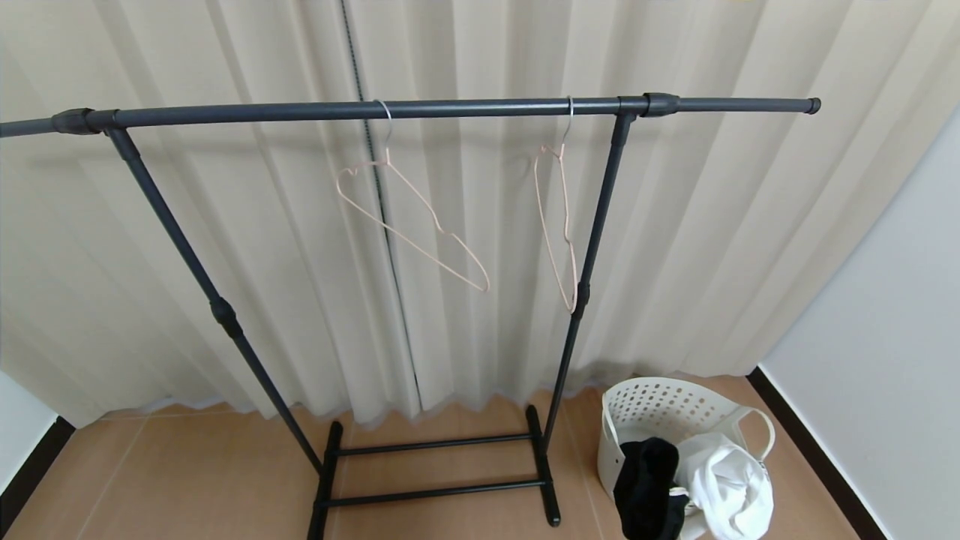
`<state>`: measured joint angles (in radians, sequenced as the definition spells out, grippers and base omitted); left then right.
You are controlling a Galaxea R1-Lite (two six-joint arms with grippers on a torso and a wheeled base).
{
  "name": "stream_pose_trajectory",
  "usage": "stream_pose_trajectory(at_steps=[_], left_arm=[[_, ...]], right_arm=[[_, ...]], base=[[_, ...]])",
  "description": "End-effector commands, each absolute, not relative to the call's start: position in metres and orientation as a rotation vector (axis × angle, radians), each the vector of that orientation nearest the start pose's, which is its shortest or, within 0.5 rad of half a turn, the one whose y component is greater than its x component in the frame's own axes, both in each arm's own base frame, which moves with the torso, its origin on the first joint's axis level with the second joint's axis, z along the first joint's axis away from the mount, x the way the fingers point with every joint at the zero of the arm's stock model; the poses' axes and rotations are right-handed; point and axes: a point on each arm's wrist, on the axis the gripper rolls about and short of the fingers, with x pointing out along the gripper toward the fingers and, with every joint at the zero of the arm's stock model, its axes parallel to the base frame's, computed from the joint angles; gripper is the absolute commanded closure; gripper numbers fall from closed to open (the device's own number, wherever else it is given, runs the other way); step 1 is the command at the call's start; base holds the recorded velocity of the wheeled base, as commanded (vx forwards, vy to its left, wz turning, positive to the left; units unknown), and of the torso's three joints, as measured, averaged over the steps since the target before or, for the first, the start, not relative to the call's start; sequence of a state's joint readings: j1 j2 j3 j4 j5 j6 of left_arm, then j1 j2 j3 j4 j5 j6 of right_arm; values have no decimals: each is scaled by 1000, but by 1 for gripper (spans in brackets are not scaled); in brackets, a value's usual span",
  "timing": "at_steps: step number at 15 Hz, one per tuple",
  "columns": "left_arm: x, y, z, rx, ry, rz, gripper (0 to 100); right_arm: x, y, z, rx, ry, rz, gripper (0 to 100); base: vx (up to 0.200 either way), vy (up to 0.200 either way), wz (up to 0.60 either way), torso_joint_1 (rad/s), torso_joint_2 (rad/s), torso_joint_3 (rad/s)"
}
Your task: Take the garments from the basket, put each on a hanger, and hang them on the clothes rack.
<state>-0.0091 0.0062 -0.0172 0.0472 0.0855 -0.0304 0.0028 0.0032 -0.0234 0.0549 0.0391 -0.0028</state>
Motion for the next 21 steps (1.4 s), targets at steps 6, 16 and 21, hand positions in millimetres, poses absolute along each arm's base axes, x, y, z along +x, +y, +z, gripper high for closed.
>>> stream_pose_trajectory(at_steps=[6,16,21], left_arm=[[-24,2,75,-29,37,77,0],[-24,2,75,-30,37,77,0],[-24,2,75,-30,37,77,0]], right_arm=[[-24,1,76,-2,37,43,0],[-24,1,76,-2,37,43,0],[-24,1,76,-2,37,43,0]], base=[[0,0,0,-166,421,248],[0,0,0,-185,537,346],[0,0,0,-128,487,362]])
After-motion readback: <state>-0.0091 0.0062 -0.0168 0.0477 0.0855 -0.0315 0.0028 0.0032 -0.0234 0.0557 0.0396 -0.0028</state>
